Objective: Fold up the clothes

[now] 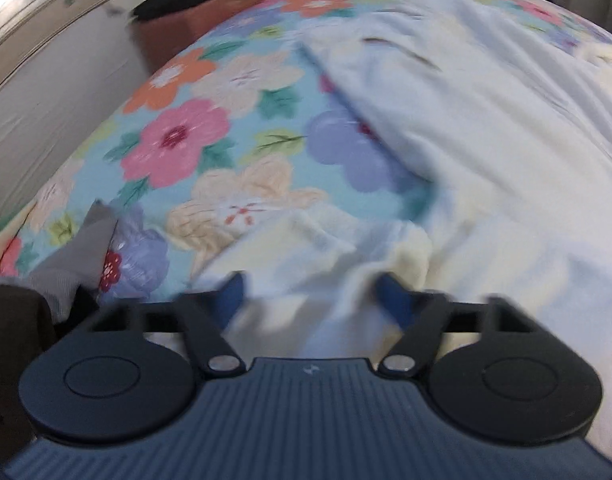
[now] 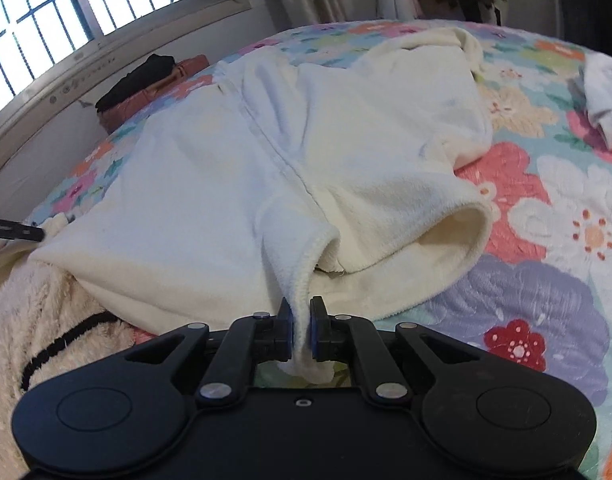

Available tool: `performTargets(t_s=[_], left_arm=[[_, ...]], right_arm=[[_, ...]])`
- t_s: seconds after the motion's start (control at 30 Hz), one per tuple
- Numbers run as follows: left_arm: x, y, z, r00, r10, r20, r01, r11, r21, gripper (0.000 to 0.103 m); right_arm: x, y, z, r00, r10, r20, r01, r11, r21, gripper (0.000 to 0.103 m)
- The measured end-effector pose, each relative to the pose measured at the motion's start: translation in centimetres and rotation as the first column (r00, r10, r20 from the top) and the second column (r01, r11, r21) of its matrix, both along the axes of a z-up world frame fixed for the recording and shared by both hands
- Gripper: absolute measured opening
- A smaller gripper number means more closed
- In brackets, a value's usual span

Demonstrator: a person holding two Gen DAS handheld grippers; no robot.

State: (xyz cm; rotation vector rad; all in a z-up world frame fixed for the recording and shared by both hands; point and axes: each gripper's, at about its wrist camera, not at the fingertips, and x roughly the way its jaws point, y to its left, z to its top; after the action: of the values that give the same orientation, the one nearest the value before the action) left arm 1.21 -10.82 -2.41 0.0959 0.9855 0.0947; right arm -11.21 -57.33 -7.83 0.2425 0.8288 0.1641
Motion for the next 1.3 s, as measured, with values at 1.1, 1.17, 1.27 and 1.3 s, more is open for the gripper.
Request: performTargets(t_s=[1.1, 1.17, 1.27, 1.3], left_arm=[[0.0, -0.4, -2.3, 0.978, -0.145, -0.149, 0.157, 0.985, 0.071, 0.064], [-0.7, -0.5, -2.0, 0.984, -0.130, -0.119, 0.139, 0.988, 0.073, 0.025], [-2.5, -1.5, -0.9, 0.993, -0.114, -0.008, 0.112, 0.962, 0.249, 0.014], [-3.1, -1.9, -0.1, 0.993, -0.103, 0.055, 0.077, 0.931, 0.357, 0.014]], right_arm=[[-0.5, -0.8, -1.0, 1.000, 0.008, 0.019, -0.009, 1.000, 0.026, 0.014], [-0.3, -0.8, -1.3, 1.000, 0.000, 0.018, -0.001, 0.999, 0.045, 0.016], [-0.3, -0.8, -1.8, 1.000, -0.008, 0.019, 0.006, 0.998, 0.058, 0.016], [-0.4, -0.8, -2.0, 1.000, -0.010, 0.019, 0.009, 0.998, 0.061, 0.016]])
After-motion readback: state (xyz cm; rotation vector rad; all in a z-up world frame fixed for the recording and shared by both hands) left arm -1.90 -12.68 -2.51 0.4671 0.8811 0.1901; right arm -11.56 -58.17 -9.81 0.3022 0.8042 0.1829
